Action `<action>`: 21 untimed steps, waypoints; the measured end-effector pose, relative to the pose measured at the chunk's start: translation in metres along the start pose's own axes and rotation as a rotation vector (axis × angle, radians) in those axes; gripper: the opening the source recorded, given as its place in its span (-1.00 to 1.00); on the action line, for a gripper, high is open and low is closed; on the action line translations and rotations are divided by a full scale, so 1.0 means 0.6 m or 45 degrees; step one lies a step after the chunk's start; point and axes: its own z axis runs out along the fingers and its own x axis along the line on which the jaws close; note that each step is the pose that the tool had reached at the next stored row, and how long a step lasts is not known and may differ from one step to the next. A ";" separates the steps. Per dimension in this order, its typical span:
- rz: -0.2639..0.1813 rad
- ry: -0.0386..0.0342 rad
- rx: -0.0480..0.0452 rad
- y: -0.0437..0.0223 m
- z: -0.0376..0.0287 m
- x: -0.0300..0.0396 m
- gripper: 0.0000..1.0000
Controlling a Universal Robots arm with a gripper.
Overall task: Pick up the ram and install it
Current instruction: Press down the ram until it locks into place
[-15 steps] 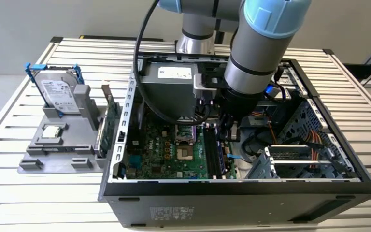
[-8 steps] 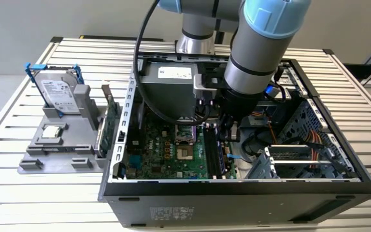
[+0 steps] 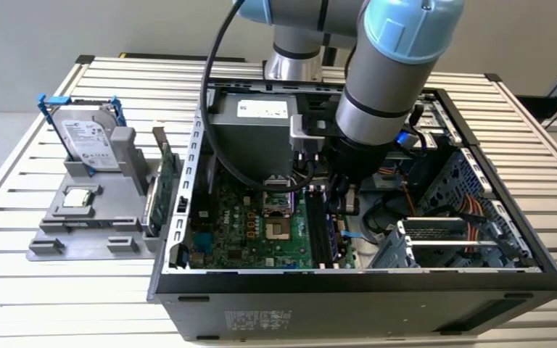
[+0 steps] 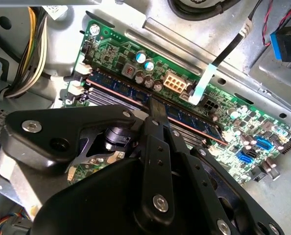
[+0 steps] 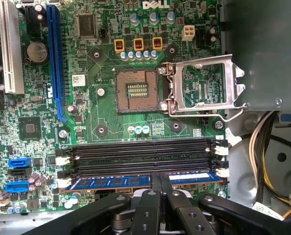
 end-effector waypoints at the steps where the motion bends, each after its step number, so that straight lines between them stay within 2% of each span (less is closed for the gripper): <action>1: 0.000 0.0001 0.000 0.000 0.000 0.000 -1.00; 21: 0.000 -0.0017 0.000 0.000 0.008 0.000 -1.00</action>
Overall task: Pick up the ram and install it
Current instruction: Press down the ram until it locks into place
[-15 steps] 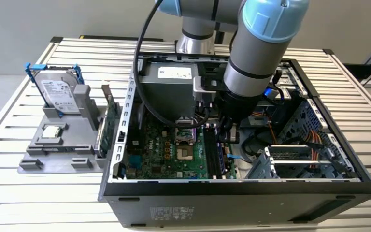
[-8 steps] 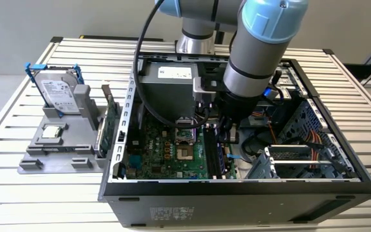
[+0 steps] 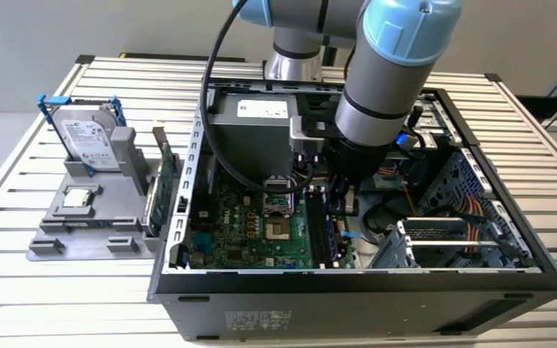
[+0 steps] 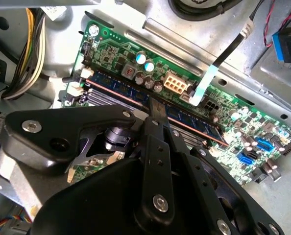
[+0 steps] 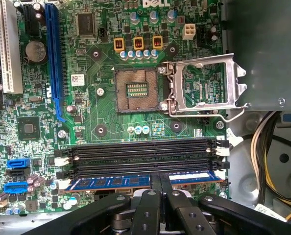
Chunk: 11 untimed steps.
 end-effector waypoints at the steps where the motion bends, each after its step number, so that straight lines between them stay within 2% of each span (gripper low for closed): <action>1: 0.000 -0.0001 0.000 0.000 0.000 0.000 -1.00; 11: 0.000 0.0001 0.000 0.000 0.000 0.000 -1.00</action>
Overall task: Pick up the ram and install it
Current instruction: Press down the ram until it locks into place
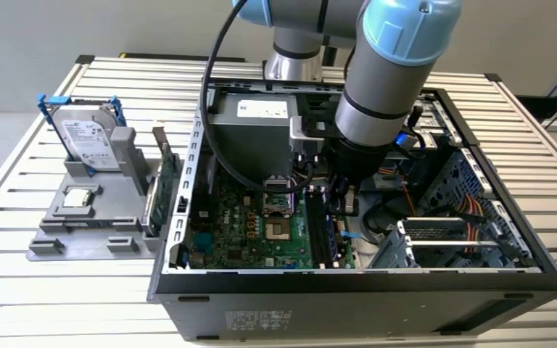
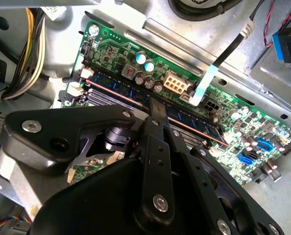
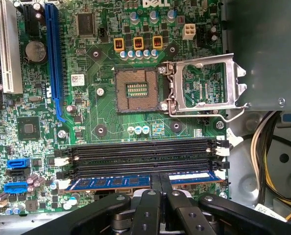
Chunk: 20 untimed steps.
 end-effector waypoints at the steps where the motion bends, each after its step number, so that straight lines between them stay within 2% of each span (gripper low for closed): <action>1: 0.000 0.0000 0.000 0.000 0.000 0.000 -1.00; 7: 0.000 -0.0035 0.001 0.000 -0.005 -0.001 -1.00; 9: 0.000 -0.0003 0.000 0.000 -0.013 0.000 -1.00; 15: 0.000 -0.0002 0.000 0.001 -0.036 0.000 -1.00; 20: 0.000 -0.0001 0.000 0.001 -0.048 0.000 -1.00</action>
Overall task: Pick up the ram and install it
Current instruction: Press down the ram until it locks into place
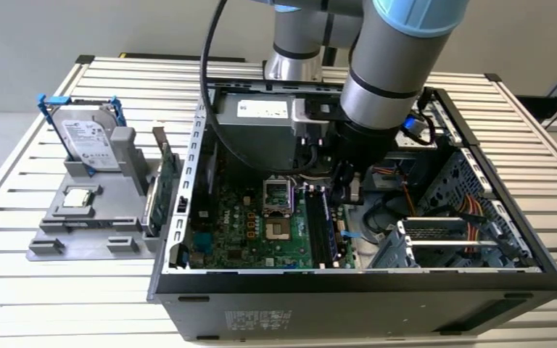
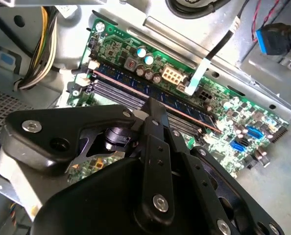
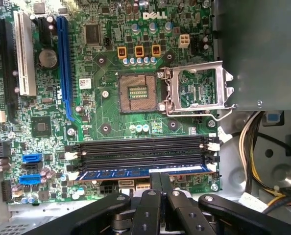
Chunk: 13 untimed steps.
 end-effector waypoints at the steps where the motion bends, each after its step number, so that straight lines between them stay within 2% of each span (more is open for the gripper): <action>1: 0.000 0.0001 0.000 0.000 -0.003 0.000 -1.00; 13: 0.000 0.0000 -0.001 0.002 -0.058 0.000 -1.00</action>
